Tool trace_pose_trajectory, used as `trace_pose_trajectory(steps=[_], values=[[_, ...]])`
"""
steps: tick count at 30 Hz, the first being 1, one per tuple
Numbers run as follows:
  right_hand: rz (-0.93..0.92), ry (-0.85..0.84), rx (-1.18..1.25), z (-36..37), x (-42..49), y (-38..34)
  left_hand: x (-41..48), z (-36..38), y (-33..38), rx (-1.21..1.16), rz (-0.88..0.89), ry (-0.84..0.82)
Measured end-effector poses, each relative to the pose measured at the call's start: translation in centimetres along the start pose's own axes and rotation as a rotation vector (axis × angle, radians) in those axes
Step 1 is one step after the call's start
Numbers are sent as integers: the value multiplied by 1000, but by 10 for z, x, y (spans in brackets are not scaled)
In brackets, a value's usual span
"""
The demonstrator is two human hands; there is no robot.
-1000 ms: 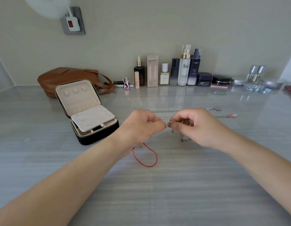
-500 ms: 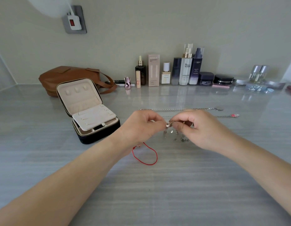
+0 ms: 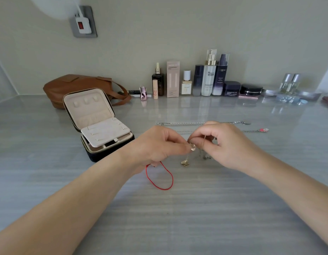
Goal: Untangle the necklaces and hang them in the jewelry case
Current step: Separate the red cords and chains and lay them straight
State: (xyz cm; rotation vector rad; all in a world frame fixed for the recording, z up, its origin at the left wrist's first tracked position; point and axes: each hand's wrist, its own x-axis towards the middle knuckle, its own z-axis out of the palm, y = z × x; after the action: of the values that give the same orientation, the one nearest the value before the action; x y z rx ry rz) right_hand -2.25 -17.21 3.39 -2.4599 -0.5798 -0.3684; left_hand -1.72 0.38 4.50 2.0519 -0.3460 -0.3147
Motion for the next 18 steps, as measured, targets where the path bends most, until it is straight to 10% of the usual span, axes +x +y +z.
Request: trace_pose_trajectory(steps=[18], values=[[135,83,348,-6,5,-5,5,-6,-3,-147,66,36]])
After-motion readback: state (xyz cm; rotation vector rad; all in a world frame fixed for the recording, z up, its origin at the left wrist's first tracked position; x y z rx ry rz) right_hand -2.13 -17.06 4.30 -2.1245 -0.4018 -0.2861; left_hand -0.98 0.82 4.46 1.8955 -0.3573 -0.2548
